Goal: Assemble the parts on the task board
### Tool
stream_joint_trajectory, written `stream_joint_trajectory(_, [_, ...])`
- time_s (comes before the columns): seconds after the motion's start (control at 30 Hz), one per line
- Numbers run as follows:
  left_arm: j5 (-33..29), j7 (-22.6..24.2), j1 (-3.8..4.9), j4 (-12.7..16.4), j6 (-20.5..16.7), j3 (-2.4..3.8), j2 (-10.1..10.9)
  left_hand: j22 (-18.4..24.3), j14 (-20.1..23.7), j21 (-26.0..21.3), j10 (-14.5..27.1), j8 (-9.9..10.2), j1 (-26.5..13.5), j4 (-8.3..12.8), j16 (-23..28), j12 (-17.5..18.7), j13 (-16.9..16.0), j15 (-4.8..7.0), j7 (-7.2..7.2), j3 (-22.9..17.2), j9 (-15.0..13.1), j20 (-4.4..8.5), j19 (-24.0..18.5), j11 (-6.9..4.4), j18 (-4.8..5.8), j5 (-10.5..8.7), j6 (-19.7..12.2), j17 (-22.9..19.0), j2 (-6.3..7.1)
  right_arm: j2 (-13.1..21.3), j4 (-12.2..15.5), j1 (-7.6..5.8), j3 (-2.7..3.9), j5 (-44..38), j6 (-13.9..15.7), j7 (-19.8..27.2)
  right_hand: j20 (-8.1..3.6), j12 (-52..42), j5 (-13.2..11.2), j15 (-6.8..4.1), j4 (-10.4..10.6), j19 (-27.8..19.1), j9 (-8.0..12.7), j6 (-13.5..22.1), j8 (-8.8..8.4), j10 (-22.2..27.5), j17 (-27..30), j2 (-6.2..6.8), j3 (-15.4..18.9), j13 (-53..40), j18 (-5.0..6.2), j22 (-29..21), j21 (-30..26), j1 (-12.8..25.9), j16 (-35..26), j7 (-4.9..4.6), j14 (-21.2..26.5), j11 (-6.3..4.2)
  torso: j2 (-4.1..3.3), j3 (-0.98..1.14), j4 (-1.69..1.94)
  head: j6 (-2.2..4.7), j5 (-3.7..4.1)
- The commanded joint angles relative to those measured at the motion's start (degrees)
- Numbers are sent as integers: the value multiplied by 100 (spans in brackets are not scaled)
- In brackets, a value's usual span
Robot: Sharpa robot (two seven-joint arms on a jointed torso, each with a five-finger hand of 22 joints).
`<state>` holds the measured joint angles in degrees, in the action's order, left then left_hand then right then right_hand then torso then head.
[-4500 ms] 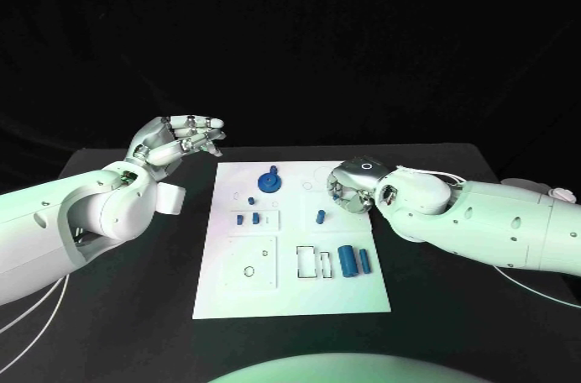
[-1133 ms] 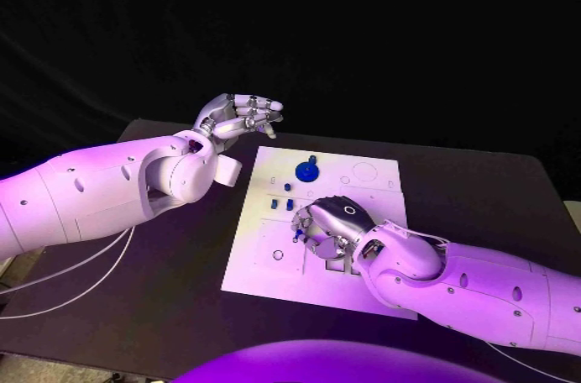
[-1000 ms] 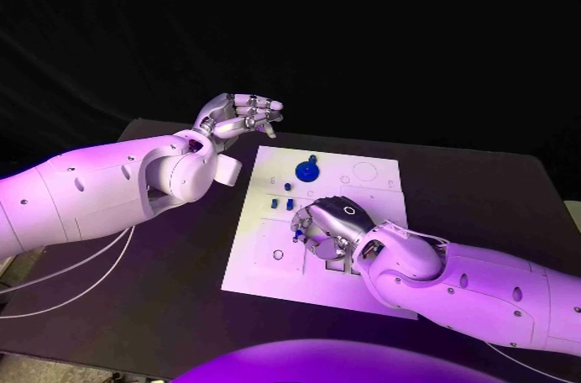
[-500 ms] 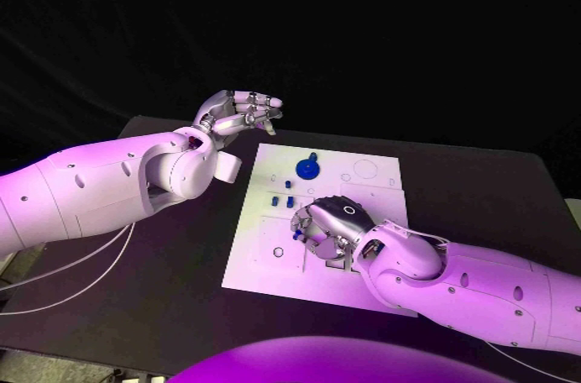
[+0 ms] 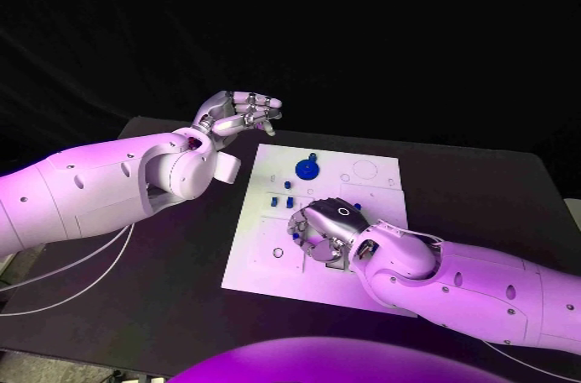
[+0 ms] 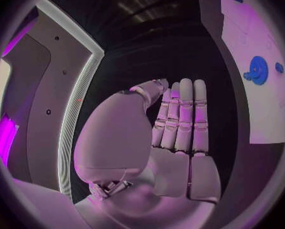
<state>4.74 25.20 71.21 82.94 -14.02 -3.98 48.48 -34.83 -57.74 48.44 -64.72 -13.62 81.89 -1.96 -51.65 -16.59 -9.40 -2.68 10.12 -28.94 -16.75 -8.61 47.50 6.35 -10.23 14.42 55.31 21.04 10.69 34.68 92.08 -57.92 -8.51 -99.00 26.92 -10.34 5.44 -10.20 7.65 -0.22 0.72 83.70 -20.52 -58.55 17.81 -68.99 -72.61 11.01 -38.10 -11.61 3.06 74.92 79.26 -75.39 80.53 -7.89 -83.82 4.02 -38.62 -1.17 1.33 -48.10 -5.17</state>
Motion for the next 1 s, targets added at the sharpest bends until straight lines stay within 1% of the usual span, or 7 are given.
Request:
stream_joint_trajectory(0.03, [19, 8, 8, 6, 66, 6, -10, -8, -33, 20, 58, -12, -3, 16, 30, -24, -5, 6, 41, 6, 7, 20, -13, 0, -10, 28, 11, -5, -13, -27, -18, 17, -23, -226, -396, -117, -1, 36, -29, -25, -1, 106, -8, 26, 5, 21, 6, 0, 22, 8, -49, 963, -30, 73, -22, -10, -281, -3, -3, -2, 0, -4, 0])
stream_joint_trajectory(0.4, [22, -16, 8, 1, 82, 6, -11, -8, -33, 20, 58, -12, -3, 16, 30, -24, -5, 6, 41, 6, 7, 20, -13, 0, -10, 28, 11, -5, -13, -38, -22, 17, -33, -280, -422, -143, 1, 50, -16, -23, -3, 88, -7, 49, -6, 36, 25, 22, 45, 14, -41, 947, -66, 98, -32, -13, -275, 1, 4, 0, -7, -8, -2])
stream_joint_trajectory(0.5, [22, -24, 8, 1, 88, 6, -11, -8, -33, 20, 58, -12, -3, 16, 30, -24, -5, 6, 41, 6, 7, 20, -13, 0, -10, 28, 11, -5, -13, -26, -21, 17, -34, -284, -352, -143, 29, 166, 2, 32, 10, 41, 39, 251, -124, 231, 61, 79, 61, 67, -23, 904, -163, 164, -51, -97, -263, 76, 8, -1, -9, -1, 3])
stream_joint_trajectory(0.57, [23, -29, 8, 2, 92, 6, -7, -8, -33, 20, 58, -12, -3, 16, 30, -24, -5, 6, 41, 6, 7, 20, -13, 0, -10, 28, 11, -5, -13, -8, -14, 17, -34, -285, -288, -128, 64, 221, 4, 83, 5, 0, 89, 452, -243, 344, 88, 123, 60, 97, -7, 865, -250, 190, -64, -178, -252, 140, 8, -3, -11, -2, 16])
stream_joint_trajectory(0.67, [23, -38, 8, 2, 98, 6, 0, -8, -33, 20, 58, -12, -3, 16, 30, -24, -5, 6, 41, 6, 7, 20, -13, 0, -10, 28, 11, -5, -13, 47, 33, 16, -34, -287, -129, -100, 128, 300, -15, 155, -18, -175, 112, 574, -299, 639, 322, 223, 116, 151, 69, 690, -617, 231, -206, -235, -178, 227, 8, -2, -9, 13, 36])
stream_joint_trajectory(0.77, [23, -45, 8, 1, 103, 6, 9, -18, -37, 26, 67, -9, -9, 21, 44, -24, -4, 1, 48, 4, 14, 18, -25, 6, -9, 27, 6, -10, -20, 120, 105, 16, -32, -288, 12, -85, 161, 281, 34, 176, -32, -227, 119, 639, -319, 748, 391, 278, 177, 164, 94, 635, -733, 251, -250, -237, -153, 248, 7, 2, -6, 30, 57])
stream_joint_trajectory(1.0, [23, -65, 8, -2, 97, 6, 30, -20, -37, 27, 69, -8, -12, 21, 46, -24, -4, 0, 48, 4, 15, 17, -28, 7, -8, 26, 5, -10, -21, 401, 381, -14, 13, -277, 377, -80, 174, 218, 120, 177, -47, -212, 107, 614, -290, 781, 382, 292, 220, 160, 93, 643, -718, 248, -241, -233, -156, 246, 15, 2, -16, 60, 84])
